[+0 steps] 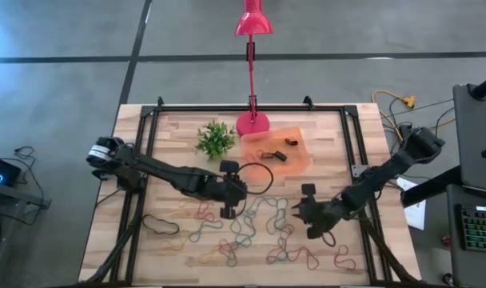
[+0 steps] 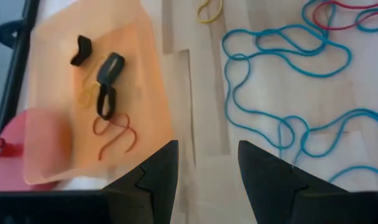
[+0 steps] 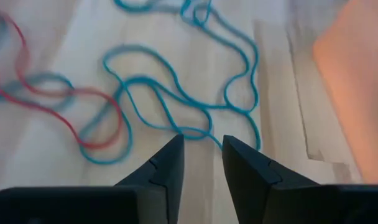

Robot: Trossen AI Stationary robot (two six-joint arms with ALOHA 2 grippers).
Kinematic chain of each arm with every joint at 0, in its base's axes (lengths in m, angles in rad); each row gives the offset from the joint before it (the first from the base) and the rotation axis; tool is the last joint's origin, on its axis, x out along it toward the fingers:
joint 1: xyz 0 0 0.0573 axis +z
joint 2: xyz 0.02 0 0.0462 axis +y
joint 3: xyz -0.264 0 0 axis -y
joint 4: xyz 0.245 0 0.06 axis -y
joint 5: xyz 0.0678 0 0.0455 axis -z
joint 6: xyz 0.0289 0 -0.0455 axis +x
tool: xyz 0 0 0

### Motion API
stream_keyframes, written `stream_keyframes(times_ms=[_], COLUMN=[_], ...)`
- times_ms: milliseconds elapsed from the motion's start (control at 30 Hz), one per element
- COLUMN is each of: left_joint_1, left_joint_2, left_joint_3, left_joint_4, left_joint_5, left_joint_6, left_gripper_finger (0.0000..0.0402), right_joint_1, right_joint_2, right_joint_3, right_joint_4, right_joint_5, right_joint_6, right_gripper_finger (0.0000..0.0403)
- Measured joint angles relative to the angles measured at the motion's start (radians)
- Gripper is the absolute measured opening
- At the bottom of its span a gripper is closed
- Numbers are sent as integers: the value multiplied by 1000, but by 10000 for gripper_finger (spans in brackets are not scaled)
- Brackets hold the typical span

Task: Pick and place rubber bands into bin
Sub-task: Put the blue rubberband into the orange container

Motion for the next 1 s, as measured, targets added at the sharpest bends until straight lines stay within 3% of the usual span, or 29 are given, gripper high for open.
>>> stream_keyframes(times_ms=[167, 333, 533, 733, 1000], left_joint_1=[-18, -26, -32, -32, -32], left_joint_2=[-2, -2, -2, -2, -2], left_joint_3=[-27, -36, -36, -37, -47], left_joint_4=[-2, -8, -13, -21, -30], left_joint_5=[0, 0, 0, 0, 0], left_joint_6=[-52, -70, -70, -69, -70], left_gripper_finger=[151, 151, 151, 151, 151], right_joint_1=[-68, -126, -200, -232, -280], right_joint_2=[89, 152, 221, 248, 246], right_joint_3=[37, 79, 114, 156, 168], right_joint_4=[-7, -12, -32, -73, -87], right_joint_5=[-76, -86, -255, -293, -416], right_joint_6=[-99, -129, -158, -185, -196], right_gripper_finger=[91, 92, 90, 81, 28])
